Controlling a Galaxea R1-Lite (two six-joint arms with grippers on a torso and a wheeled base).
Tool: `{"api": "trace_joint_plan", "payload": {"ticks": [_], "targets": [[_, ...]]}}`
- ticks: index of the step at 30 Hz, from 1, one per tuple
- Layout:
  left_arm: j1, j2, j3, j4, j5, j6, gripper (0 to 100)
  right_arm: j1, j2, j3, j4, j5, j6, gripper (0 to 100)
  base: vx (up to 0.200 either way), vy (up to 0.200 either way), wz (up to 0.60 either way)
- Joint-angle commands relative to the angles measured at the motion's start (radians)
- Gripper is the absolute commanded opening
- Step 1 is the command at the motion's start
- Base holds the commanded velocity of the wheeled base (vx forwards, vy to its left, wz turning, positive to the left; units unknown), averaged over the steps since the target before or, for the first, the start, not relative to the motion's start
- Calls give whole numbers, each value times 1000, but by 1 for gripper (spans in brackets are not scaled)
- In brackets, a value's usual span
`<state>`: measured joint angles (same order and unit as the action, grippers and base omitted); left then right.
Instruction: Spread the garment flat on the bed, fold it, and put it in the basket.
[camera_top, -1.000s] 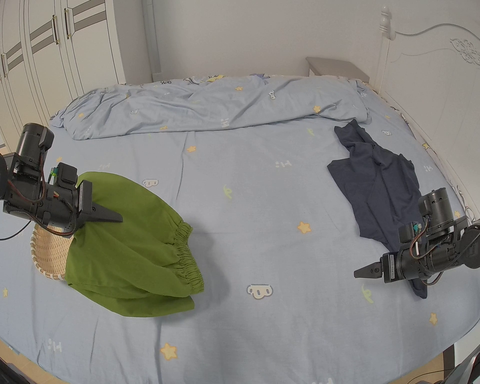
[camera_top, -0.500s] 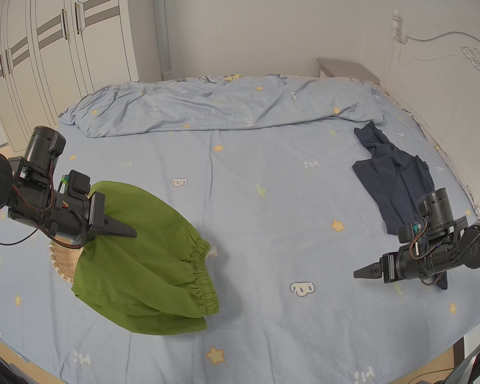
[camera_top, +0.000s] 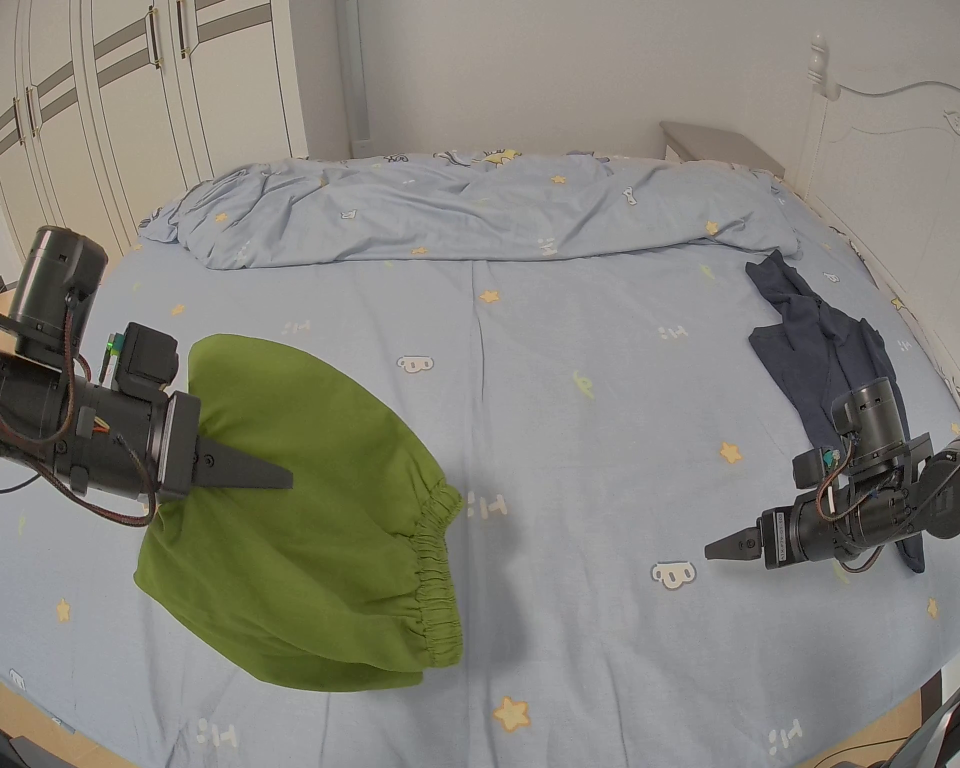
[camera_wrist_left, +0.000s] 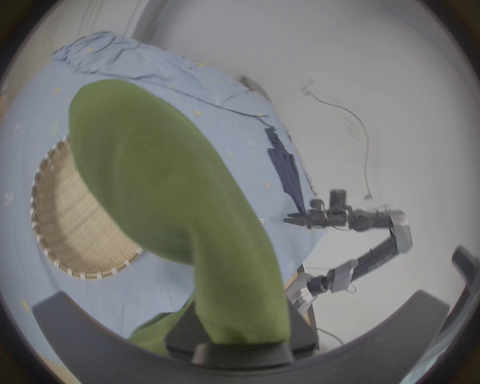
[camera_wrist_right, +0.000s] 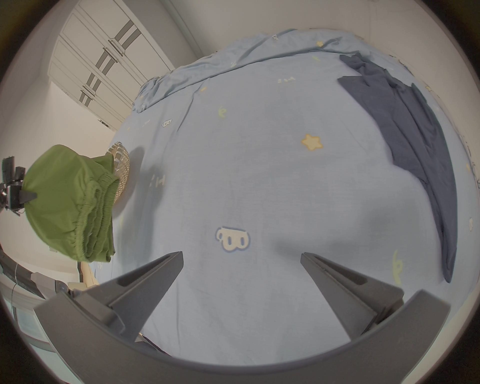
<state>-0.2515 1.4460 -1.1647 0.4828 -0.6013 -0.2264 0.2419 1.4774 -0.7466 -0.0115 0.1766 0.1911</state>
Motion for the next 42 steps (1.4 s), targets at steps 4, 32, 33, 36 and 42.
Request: {"api": "trace_joint_plan", "payload": {"ticks": [4, 32, 33, 36, 42], "targets": [[-58, -96, -7, -3, 0, 194, 0, -10, 57, 3, -10, -2, 2, 100, 0, 0, 0], [374, 263, -79, -312, -20, 210, 0, 0, 57, 21, -48, -3, 1, 100, 0, 0, 0], [377, 264, -79, -312, -20, 210, 0, 0, 57, 21, -48, -3, 1, 100, 0, 0, 0], [422, 295, -41, -317, -15, 216, 0, 23, 55, 26, -47, -3, 2, 100, 0, 0, 0], [445, 384, -35, -317, -2, 222, 0, 42, 49, 30, -47, -6, 7, 100, 0, 0, 0]]}}
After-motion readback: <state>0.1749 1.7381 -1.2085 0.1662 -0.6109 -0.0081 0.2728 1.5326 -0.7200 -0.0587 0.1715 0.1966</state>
